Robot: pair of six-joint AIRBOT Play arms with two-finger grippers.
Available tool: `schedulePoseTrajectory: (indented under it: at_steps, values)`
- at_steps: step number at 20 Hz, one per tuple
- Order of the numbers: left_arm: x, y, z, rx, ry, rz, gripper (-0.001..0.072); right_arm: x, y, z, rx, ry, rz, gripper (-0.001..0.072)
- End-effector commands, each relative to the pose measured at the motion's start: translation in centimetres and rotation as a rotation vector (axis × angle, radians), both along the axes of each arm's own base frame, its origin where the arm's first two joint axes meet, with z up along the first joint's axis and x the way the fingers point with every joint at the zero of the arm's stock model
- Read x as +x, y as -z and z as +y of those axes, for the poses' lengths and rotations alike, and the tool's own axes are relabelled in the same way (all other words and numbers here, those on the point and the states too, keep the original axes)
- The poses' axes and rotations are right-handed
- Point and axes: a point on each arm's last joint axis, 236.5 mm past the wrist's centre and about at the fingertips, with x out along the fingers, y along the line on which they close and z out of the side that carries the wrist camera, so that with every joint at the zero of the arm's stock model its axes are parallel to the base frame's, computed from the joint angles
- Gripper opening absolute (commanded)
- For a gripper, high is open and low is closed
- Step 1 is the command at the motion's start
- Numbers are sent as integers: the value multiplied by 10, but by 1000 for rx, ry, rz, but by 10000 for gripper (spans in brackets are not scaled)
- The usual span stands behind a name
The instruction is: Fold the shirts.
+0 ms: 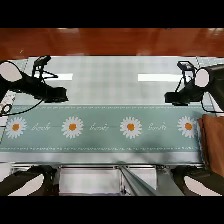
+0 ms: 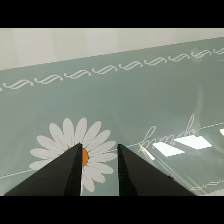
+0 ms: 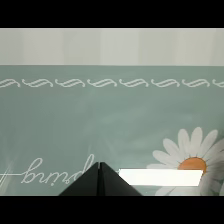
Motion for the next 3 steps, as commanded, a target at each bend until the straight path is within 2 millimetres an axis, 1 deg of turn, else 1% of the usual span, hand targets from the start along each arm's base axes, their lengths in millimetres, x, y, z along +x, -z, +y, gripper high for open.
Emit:
schedulePoseTrajectory:
  at_steps: [1, 3]
  values:
    - [0, 1, 1, 3, 0, 2, 311, 0, 0, 0, 0, 0, 1, 27]
    - [0, 1, 1, 3, 0, 2, 311, 0, 0, 0, 0, 0, 1, 27]
